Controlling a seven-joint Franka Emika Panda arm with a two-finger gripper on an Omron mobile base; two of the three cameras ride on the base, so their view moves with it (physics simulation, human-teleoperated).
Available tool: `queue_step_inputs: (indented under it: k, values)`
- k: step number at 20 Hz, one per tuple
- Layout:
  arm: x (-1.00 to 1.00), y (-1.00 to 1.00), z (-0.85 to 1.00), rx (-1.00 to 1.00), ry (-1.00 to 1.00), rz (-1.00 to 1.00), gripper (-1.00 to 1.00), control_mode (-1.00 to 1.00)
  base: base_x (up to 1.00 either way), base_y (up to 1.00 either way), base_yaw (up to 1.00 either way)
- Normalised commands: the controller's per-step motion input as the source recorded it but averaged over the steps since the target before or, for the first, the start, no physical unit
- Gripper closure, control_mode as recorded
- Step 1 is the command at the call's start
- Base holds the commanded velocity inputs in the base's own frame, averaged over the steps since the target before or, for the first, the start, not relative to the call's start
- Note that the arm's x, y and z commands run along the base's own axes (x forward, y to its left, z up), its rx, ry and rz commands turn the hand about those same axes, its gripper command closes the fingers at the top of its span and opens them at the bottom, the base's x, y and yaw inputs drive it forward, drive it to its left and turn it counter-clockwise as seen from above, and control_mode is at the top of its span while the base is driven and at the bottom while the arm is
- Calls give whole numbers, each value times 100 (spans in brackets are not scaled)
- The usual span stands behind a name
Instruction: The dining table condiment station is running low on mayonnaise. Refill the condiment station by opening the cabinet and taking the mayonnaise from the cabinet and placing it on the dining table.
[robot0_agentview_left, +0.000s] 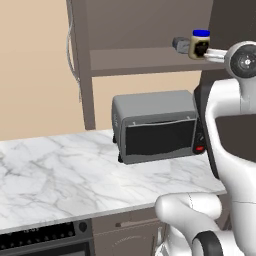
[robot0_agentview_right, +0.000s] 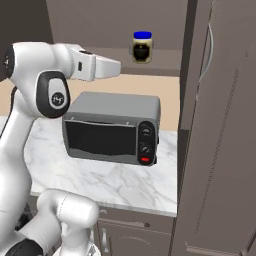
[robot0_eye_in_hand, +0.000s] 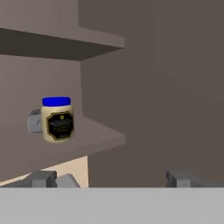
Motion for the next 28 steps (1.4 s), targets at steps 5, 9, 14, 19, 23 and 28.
queue_step_inputs:
  k: [5, 9, 14, 19, 23, 28]
  values:
    - [9, 2, 0, 0, 2, 0, -100, -100, 0, 0, 0]
    - [52, 0, 0, 2, 1, 0, -100, -100, 0, 0, 0]
    - [64, 5, 6, 0, -1, 0, -100, -100, 0, 0, 0]
    - [64, 18, 23, 0, -4, 0, -100, -100, 0, 0, 0]
    - [49, 12, 38, 0, -3, 0, -100, -100, 0, 0, 0]
    - [41, 0, 34, 0, -6, 0, -100, -100, 0, 0, 0]
